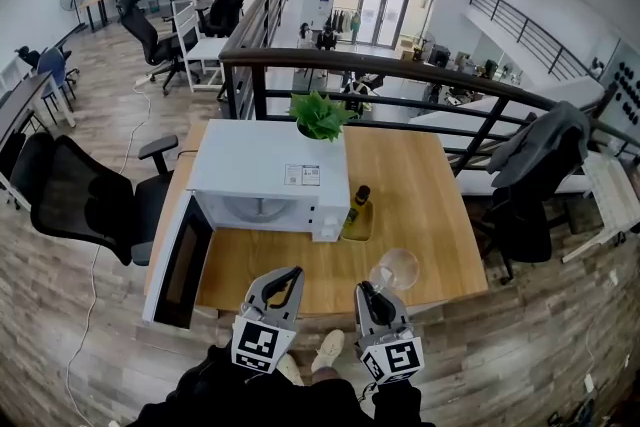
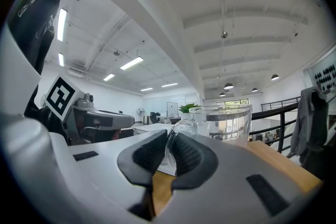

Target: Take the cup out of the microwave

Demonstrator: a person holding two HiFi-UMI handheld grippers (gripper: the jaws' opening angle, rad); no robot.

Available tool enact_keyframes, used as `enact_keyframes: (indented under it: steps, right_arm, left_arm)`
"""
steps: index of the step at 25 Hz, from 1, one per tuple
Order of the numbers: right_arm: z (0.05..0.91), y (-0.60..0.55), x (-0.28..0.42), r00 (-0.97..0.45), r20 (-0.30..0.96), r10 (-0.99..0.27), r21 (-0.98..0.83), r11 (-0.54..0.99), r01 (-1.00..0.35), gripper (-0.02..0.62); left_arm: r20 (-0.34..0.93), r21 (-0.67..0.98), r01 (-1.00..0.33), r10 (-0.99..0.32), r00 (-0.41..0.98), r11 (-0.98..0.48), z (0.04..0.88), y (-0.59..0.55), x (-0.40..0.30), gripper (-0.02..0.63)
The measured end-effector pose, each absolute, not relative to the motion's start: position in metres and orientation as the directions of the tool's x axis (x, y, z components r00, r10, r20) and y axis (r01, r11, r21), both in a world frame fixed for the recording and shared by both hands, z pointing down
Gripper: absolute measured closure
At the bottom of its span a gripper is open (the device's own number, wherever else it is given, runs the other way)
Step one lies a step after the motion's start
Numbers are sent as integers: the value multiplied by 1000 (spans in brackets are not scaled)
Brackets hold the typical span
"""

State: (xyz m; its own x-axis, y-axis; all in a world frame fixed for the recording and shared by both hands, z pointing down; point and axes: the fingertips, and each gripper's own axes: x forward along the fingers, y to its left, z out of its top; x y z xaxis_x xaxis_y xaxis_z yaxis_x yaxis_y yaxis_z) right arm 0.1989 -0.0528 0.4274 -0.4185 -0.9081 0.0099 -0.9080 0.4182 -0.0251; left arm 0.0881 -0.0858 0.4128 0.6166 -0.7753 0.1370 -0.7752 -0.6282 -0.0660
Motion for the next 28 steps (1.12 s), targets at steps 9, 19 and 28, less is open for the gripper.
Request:
enact_keyframes:
  steps: [9, 19, 28]
  right_arm:
    - [424, -54, 198, -416, 12, -909, -32, 416, -909, 549]
    - [425, -55, 198, -429, 11, -903, -22, 428, -903, 549]
    - [428, -55, 197, -433, 12, -902, -24, 432, -901, 549]
  left_arm:
    - [140, -70, -778, -778, 613, -625, 410, -86, 88, 581]
    - [140, -71, -781, -781, 608, -621, 410, -87, 88, 581]
    - [143, -69, -784, -784, 604, -617, 415, -88, 87, 581]
